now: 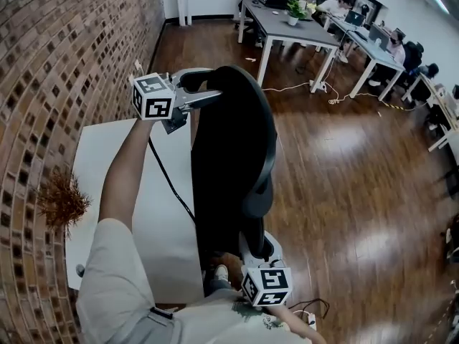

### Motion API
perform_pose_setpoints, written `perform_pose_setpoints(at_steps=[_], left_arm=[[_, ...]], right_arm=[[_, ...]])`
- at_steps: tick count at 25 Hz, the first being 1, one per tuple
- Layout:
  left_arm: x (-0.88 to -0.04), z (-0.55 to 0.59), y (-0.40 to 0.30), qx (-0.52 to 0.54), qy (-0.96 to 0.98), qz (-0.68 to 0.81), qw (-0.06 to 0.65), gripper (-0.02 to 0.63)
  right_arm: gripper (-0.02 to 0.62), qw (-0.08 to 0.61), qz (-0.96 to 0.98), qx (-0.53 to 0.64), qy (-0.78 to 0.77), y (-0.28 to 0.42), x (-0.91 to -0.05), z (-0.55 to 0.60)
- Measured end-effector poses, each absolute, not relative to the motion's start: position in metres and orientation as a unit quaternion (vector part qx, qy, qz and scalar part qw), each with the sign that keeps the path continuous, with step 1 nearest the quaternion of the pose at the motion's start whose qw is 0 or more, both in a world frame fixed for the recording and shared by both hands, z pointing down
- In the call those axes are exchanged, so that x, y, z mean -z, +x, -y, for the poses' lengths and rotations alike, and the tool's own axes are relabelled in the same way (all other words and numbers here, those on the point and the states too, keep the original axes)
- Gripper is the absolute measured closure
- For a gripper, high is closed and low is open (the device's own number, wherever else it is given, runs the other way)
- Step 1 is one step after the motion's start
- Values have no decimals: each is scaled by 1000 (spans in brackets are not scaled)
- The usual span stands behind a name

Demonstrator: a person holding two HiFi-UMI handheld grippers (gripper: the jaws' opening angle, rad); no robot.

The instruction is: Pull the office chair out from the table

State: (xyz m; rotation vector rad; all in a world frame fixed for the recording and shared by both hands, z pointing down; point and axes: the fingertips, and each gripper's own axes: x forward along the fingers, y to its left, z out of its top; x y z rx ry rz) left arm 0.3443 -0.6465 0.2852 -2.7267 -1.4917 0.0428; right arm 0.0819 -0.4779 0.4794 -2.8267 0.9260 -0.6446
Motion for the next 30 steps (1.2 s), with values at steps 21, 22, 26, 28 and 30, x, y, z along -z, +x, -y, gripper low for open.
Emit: perform_pose_setpoints(at_steps=[21, 22, 26, 28, 30], left_arm=[[-276, 601, 368, -25, -874, 484, 38, 334], [-276, 596, 370, -24, -874, 485, 38, 334], [-276, 576, 379, -24, -873, 485, 36, 333], [-277, 566, 384, -21, -873, 487, 36, 333], [-276, 558, 391, -20, -875, 482, 33, 333]], right_arm=[[485, 87, -285, 211, -931, 89, -482, 463], [485, 90, -283, 211, -931, 90, -482, 460], [483, 96, -279, 208, -933, 96, -482, 448], [477, 99, -280, 205, -932, 99, -482, 443], [474, 102, -284, 204, -931, 106, -482, 438]])
